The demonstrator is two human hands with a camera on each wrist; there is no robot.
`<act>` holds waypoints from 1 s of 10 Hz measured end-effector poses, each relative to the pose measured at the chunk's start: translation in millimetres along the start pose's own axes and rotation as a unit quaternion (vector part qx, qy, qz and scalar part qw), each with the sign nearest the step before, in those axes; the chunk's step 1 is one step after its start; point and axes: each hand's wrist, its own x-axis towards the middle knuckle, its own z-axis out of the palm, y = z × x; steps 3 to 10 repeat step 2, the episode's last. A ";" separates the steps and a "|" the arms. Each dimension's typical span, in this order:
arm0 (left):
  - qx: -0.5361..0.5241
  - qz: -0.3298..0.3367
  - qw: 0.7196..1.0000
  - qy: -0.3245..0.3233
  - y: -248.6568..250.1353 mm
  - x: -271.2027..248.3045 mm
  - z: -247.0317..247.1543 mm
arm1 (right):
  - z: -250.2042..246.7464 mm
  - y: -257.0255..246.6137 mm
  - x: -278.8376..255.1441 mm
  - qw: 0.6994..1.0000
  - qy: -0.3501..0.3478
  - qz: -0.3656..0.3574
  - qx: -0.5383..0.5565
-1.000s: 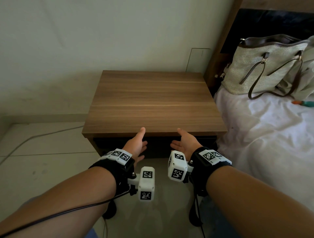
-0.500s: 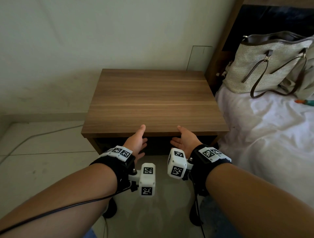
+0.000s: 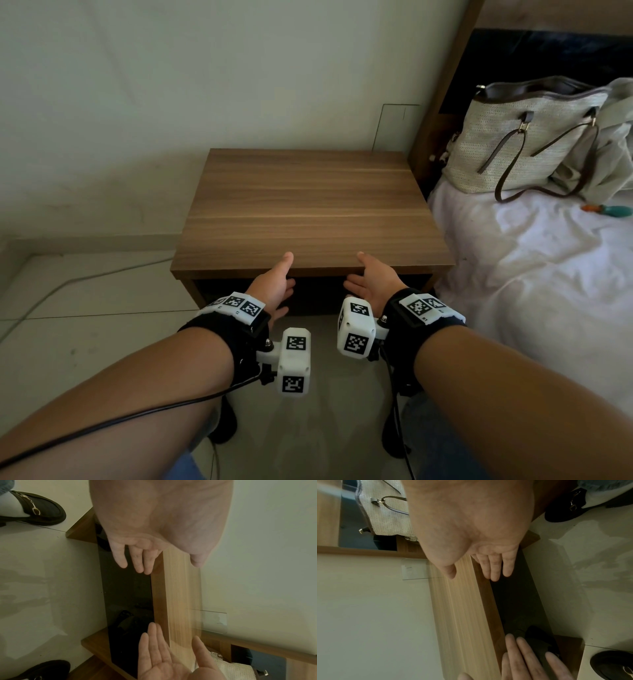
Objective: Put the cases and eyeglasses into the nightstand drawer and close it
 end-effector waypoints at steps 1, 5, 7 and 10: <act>0.004 0.016 1.000 0.000 6.0 -12.9 -1.1 | 2.1 -5.3 -17.9 1.000 -0.007 -0.011 -0.004; 0.008 0.045 0.999 0.004 15.1 -25.1 -1.6 | 5.1 -14.1 -35.2 0.999 -0.034 -0.030 -0.006; 0.008 0.045 0.999 0.004 15.1 -25.1 -1.6 | 5.1 -14.1 -35.2 0.999 -0.034 -0.030 -0.006; 0.008 0.045 0.999 0.004 15.1 -25.1 -1.6 | 5.1 -14.1 -35.2 0.999 -0.034 -0.030 -0.006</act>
